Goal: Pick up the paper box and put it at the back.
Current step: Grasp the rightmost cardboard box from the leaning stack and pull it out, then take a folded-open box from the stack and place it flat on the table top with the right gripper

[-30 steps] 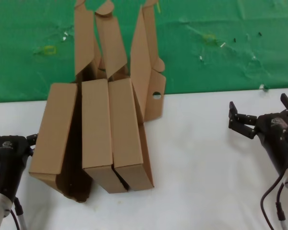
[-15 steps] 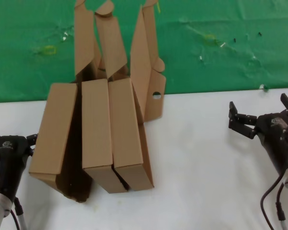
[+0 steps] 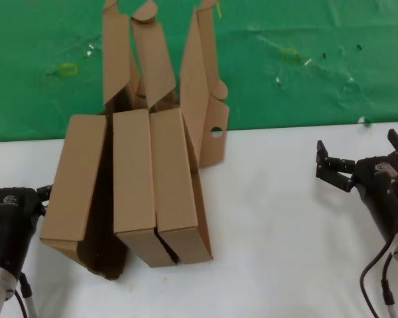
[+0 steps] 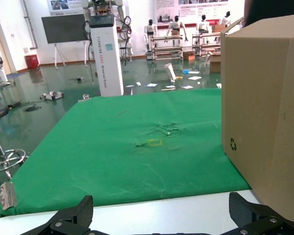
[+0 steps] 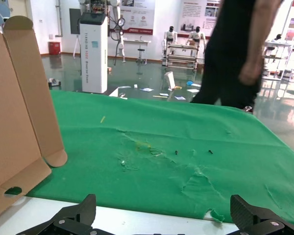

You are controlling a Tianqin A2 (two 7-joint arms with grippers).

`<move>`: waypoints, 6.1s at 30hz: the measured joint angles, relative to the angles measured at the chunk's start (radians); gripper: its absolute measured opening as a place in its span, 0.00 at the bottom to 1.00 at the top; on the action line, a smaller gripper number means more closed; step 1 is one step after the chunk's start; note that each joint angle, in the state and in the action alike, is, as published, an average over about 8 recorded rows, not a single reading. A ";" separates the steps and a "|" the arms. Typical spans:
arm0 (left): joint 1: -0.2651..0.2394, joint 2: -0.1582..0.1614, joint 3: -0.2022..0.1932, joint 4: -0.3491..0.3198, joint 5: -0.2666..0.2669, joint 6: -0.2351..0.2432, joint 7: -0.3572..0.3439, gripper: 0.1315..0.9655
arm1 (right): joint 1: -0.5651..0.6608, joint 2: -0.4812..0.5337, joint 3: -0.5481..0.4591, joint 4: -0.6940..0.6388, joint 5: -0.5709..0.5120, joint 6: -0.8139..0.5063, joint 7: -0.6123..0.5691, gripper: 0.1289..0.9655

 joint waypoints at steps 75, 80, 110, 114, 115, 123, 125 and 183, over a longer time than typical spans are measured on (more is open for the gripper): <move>0.000 0.000 0.000 0.000 0.000 0.000 0.000 1.00 | -0.032 0.037 0.002 0.058 0.000 0.023 -0.003 1.00; 0.000 0.000 0.000 0.000 0.000 0.000 0.000 0.99 | -0.095 0.086 0.040 0.150 -0.004 -0.002 -0.050 1.00; 0.000 0.000 0.000 0.000 0.000 0.000 0.000 0.57 | -0.206 0.417 0.110 0.212 0.107 -0.809 -0.513 1.00; 0.000 0.000 0.000 0.000 0.000 0.000 0.000 0.47 | -0.154 0.437 0.037 0.206 0.064 -0.810 -0.483 1.00; 0.000 0.000 0.000 0.000 0.000 0.000 0.000 0.44 | -0.141 0.440 0.020 0.205 0.053 -0.809 -0.475 0.99; 0.000 0.000 0.000 0.000 0.000 0.000 0.000 0.23 | -0.059 0.450 -0.095 0.201 -0.016 -0.794 -0.422 0.95; 0.000 0.000 0.000 0.000 0.000 0.000 0.000 0.20 | -0.044 0.446 -0.114 0.199 -0.024 -0.789 -0.414 0.93; 0.000 0.000 0.000 0.000 0.000 0.000 0.000 0.01 | 0.097 0.476 -0.275 0.311 -0.197 -0.655 -0.196 0.03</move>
